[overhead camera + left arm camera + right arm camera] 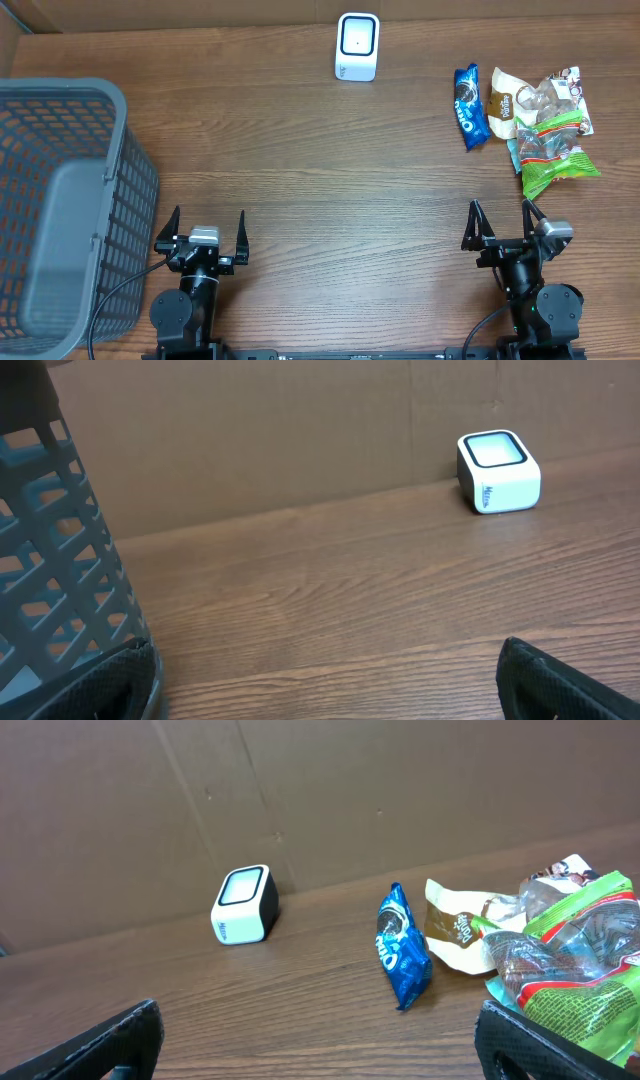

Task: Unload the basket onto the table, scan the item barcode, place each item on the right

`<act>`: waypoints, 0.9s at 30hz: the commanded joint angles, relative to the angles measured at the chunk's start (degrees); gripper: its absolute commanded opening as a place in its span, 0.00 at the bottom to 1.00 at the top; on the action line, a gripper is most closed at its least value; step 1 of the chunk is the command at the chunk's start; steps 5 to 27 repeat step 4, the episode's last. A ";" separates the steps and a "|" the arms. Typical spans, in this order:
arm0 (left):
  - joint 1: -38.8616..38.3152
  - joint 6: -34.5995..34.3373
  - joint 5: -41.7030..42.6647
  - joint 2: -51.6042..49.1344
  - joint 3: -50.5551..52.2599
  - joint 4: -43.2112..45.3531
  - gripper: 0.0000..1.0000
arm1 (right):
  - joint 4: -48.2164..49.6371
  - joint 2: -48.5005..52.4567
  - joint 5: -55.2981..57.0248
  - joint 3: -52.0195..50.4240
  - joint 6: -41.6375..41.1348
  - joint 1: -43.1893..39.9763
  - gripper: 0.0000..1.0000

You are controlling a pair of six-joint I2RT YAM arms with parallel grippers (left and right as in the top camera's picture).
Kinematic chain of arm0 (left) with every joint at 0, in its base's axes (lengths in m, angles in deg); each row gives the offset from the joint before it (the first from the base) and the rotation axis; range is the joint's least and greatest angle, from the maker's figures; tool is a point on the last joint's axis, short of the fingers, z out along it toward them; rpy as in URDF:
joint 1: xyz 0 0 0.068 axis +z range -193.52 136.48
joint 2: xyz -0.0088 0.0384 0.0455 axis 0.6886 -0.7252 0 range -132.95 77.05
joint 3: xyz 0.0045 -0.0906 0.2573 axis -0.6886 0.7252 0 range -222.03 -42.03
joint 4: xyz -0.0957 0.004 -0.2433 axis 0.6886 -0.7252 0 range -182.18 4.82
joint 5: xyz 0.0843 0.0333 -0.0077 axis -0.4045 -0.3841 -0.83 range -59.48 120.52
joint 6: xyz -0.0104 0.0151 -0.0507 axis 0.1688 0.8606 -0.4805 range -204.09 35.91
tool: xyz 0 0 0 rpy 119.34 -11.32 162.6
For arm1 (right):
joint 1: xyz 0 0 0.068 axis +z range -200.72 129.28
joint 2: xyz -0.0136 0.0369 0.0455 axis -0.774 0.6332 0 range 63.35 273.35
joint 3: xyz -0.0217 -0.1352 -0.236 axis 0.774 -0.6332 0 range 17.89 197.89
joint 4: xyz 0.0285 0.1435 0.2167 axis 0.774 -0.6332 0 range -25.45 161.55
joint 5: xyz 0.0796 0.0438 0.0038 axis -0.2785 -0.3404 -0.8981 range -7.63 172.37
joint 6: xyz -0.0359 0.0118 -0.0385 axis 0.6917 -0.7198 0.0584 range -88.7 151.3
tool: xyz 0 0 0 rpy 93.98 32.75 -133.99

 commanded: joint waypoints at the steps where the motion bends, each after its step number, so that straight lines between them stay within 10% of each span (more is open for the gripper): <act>1: 0.13 1.46 -0.39 0.72 0.48 0.20 1.00 | 0.35 -0.57 0.09 -0.61 0.02 0.33 1.00; 27: 0.13 1.46 -0.39 0.72 0.48 0.22 1.00 | 0.35 -0.57 0.09 -0.61 0.02 0.33 1.00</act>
